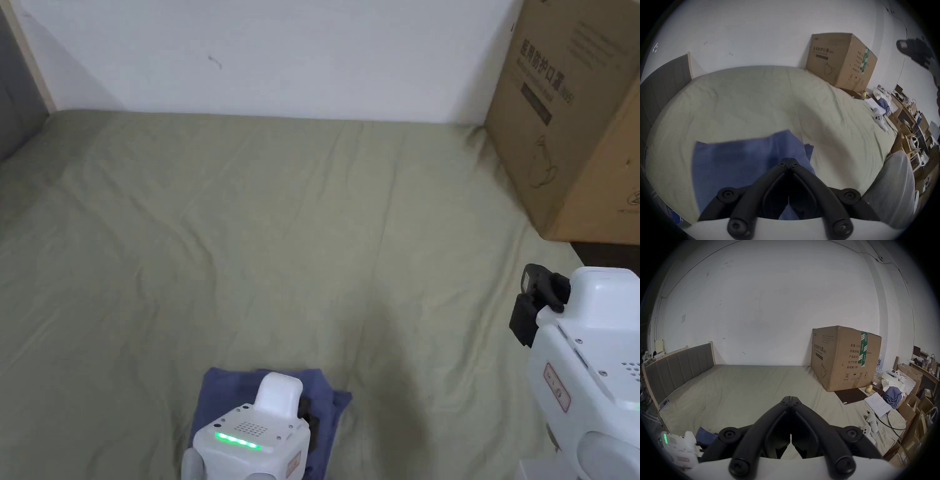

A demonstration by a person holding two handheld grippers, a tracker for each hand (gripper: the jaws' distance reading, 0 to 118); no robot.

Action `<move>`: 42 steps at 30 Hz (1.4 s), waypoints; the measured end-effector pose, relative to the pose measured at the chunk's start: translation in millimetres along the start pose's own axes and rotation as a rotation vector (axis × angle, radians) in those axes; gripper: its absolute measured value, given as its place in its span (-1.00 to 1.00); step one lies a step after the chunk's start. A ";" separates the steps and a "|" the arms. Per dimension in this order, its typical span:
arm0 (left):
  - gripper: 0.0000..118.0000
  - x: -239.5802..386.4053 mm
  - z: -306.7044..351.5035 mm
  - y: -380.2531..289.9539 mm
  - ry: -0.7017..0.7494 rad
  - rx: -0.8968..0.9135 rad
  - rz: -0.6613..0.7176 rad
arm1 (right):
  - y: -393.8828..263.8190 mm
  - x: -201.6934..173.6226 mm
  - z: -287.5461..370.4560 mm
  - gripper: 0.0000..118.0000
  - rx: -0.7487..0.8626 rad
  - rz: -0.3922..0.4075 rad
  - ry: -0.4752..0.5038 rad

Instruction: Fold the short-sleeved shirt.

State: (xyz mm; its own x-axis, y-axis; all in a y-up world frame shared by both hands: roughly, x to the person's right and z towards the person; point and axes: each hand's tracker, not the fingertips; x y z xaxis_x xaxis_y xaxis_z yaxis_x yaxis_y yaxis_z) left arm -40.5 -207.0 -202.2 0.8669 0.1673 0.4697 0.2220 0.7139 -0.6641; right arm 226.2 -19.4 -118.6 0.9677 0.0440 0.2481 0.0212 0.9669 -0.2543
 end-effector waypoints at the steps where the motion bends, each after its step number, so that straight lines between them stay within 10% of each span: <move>1: -1.00 2.2 -6.1 -2.9 -0.001 -0.022 0.004 | -0.9 1.7 -0.3 -1.00 -0.004 0.000 -0.004; 13: -1.00 8.4 -32.4 -16.2 0.000 -0.058 0.024 | -6.6 12.8 2.3 -1.00 -0.029 0.003 -0.032; 42: -1.00 -103.8 216.8 141.2 0.304 0.639 -0.077 | 47.5 -67.6 33.6 -1.00 0.192 0.008 0.075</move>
State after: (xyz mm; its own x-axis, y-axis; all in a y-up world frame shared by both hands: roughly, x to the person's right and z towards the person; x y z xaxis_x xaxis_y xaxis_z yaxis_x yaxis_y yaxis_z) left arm -195.9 23.8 -218.5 0.9661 -0.0309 0.2564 0.0637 0.9907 -0.1204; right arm 153.3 32.0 -116.0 0.9839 0.0404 0.1741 -0.0283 0.9971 -0.0711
